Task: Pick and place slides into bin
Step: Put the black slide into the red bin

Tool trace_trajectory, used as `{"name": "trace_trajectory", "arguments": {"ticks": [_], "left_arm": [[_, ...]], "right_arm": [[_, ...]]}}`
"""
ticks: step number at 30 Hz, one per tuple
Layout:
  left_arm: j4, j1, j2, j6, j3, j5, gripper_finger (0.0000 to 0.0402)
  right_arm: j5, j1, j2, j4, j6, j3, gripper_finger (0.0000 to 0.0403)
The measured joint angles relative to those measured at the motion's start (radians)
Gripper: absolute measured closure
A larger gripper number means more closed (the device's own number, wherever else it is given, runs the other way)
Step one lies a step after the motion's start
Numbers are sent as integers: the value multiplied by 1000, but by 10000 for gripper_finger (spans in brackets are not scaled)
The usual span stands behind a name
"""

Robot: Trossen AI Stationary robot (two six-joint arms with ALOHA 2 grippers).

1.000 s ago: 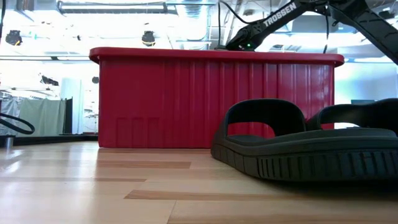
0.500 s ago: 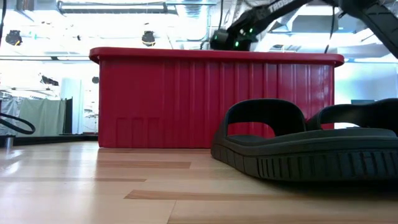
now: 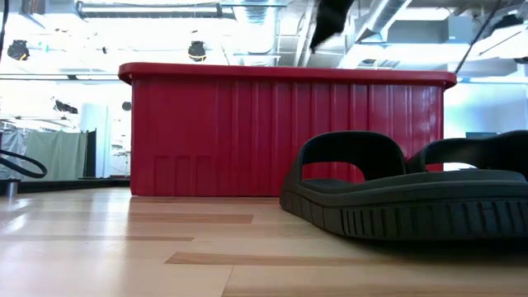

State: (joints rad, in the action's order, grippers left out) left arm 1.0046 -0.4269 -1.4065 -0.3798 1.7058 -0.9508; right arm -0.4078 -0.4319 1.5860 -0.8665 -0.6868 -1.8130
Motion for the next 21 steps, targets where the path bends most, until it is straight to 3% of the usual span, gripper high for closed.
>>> {"name": "trace_trajectory", "arguments": {"ticks": [11,16,21], "left_arm": [[0,-12,0,21,0,3,182],[0,-12,0,21,0,5,182],[-5,-12,0,20,0,69,181]], "right_arm": [[7,180,-286,-80,259,0,174],[7,267,-370,-161,429,0,174],[7,366,-421,-275,592,0,174]]}}
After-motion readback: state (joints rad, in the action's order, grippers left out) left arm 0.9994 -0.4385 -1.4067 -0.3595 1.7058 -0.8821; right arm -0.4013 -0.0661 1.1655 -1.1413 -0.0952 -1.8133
